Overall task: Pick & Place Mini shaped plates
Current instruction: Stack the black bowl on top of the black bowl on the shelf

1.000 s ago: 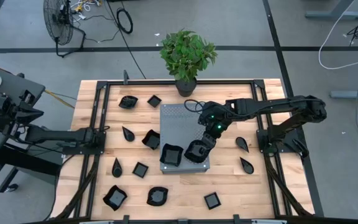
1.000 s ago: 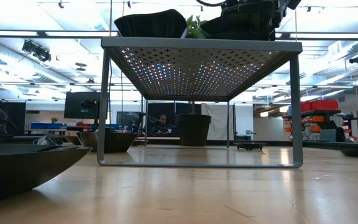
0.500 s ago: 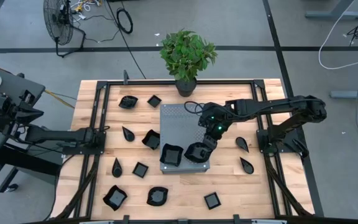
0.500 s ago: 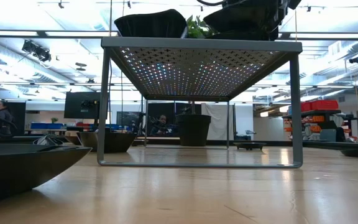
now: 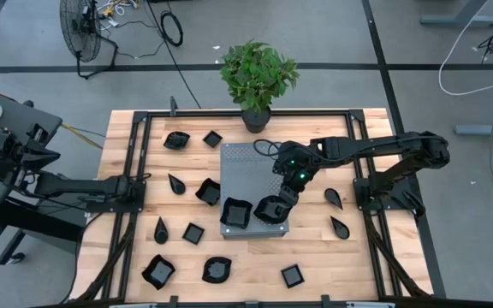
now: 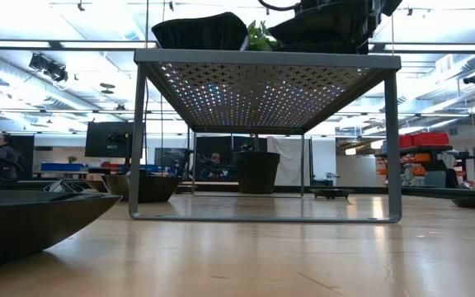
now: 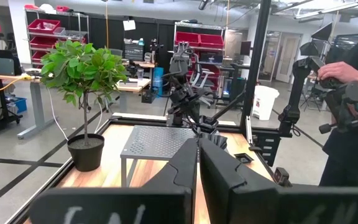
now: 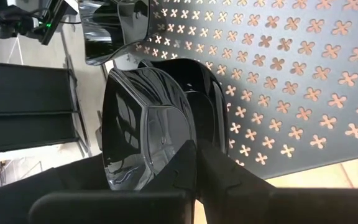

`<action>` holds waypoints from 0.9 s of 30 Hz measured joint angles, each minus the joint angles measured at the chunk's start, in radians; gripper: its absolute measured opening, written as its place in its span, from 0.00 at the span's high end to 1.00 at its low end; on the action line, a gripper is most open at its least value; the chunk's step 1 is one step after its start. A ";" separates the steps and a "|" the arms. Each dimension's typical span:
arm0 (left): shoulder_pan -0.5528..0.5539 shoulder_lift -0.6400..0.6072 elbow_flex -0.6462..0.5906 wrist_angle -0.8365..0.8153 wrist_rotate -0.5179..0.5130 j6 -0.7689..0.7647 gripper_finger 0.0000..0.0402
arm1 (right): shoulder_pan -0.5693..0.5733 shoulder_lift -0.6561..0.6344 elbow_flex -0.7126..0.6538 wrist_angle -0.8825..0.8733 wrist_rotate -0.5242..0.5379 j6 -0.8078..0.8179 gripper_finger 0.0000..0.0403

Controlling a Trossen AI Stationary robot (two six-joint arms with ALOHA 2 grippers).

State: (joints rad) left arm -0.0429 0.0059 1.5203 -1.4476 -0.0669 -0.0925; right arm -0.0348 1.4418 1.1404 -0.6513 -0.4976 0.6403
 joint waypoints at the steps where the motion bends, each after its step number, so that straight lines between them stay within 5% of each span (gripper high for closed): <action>1: 0.000 0.000 0.000 0.000 0.000 0.000 0.94 | 0.000 0.000 0.000 0.001 0.000 0.000 0.96; 7: 0.000 0.000 0.000 0.000 0.000 0.000 0.94 | 0.000 0.000 0.000 0.001 0.000 0.000 0.92; 19: 0.000 0.000 0.000 0.000 0.000 0.000 0.94 | -0.001 -0.004 0.000 0.002 0.019 0.007 0.64; 27: 0.000 0.000 0.000 0.000 0.000 0.000 0.94 | -0.022 -0.063 0.000 0.005 0.024 0.007 0.56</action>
State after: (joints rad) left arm -0.0430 0.0062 1.5200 -1.4478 -0.0669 -0.0925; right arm -0.0567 1.3786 1.1404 -0.6463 -0.4735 0.6471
